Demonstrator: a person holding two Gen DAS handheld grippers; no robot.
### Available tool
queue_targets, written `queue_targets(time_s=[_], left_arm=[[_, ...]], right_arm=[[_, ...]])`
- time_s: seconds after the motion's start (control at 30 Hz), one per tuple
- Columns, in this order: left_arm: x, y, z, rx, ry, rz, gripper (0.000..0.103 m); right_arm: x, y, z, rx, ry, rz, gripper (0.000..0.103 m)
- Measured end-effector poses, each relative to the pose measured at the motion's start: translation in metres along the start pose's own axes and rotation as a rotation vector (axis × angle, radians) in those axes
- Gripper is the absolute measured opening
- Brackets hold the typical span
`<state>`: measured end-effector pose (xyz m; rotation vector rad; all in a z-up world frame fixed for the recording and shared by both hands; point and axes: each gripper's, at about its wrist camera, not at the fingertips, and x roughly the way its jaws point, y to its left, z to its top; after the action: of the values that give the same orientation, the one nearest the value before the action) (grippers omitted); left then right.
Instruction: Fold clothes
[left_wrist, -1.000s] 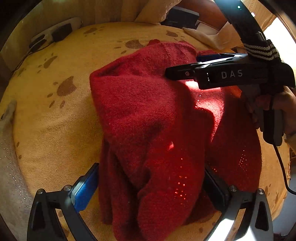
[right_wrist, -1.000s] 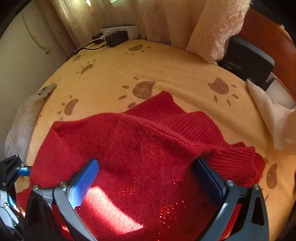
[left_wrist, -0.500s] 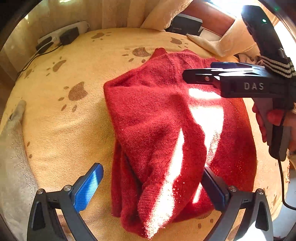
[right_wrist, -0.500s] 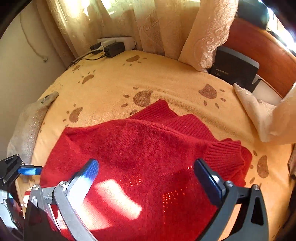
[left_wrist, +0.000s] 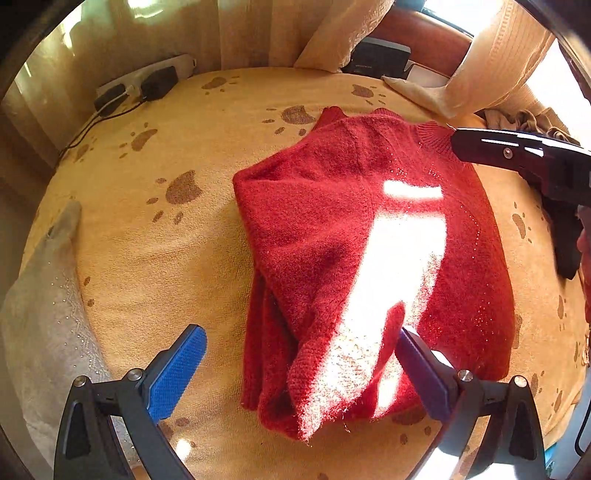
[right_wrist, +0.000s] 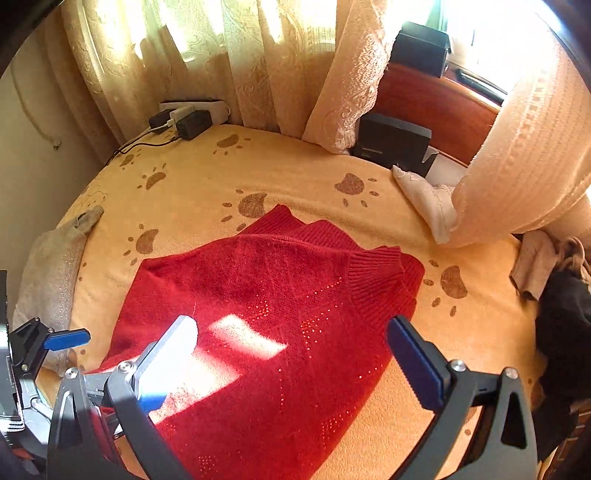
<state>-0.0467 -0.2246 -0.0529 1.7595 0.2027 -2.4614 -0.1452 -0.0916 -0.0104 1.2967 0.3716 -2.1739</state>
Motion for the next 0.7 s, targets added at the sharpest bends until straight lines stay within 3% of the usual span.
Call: queue_targets(time_s=[0.23,0.33,0.4,0.7], left_arm=[[-0.01,0.001,-0.007,0.02,-0.025,0.051,0.103],[-0.007,0.004,-0.01,0.018,-0.023,0.053,0.103],[-0.002,0.008,-0.011,0.008,-0.016,0.05,0.103],[0.004,0.059,-0.012,-0.205,-0.002,-0.138,0.103]], right_arm=[[0.019,0.007,-0.037,0.006,0.062,0.027,0.103],[0.046,0.012,-0.06,-0.009,0.139,0.03,0.103],[0.052,0.013,-0.07,-0.023,0.114,0.018,0.103],[0.053,0.011,-0.072,-0.003,0.111,0.016,0.103]])
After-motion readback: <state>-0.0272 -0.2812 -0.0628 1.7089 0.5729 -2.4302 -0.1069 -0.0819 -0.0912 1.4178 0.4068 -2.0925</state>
